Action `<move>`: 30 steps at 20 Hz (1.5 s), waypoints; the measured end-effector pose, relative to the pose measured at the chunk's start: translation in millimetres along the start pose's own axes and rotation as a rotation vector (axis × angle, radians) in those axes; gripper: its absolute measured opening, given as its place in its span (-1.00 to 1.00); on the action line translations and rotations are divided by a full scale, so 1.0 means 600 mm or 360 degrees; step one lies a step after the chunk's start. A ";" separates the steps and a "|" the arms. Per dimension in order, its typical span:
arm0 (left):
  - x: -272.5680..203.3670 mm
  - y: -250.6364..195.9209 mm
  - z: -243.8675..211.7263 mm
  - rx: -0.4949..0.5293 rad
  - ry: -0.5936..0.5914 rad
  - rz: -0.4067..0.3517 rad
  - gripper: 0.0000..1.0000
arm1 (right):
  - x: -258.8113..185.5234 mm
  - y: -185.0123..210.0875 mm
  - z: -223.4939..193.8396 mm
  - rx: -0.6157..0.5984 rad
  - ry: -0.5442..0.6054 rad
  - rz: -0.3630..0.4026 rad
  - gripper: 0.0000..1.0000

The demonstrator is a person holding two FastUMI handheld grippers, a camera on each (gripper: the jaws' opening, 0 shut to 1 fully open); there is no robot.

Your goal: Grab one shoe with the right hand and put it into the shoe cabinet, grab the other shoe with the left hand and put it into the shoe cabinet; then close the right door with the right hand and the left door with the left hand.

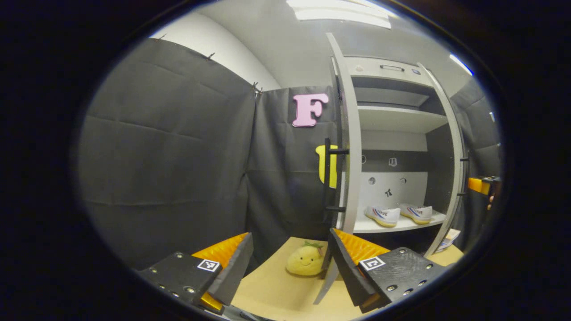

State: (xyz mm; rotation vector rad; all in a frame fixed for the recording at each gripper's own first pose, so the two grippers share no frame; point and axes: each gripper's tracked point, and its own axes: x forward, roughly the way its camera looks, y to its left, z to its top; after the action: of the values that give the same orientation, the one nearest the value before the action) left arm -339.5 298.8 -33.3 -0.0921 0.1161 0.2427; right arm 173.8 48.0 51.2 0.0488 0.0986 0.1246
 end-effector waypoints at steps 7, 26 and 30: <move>0.036 0.027 0.004 -0.0005 0.0001 0.0036 1.00 | 0.008 0.000 -0.003 -0.0018 -0.0004 0.0028 0.91; 0.140 -0.002 0.066 0.0124 -0.0078 0.0036 1.00 | -0.027 -0.159 -0.020 -0.0034 -0.0006 -0.0216 0.92; 0.137 -0.006 0.069 0.0121 -0.0072 0.0037 1.00 | -0.033 -0.169 -0.025 -0.0064 -0.0001 -0.0205 0.93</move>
State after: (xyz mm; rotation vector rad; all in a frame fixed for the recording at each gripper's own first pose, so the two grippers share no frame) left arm -255.1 319.2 -2.6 -0.0096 0.0815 0.2630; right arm 165.0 -54.1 32.7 0.0025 0.0982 -0.0022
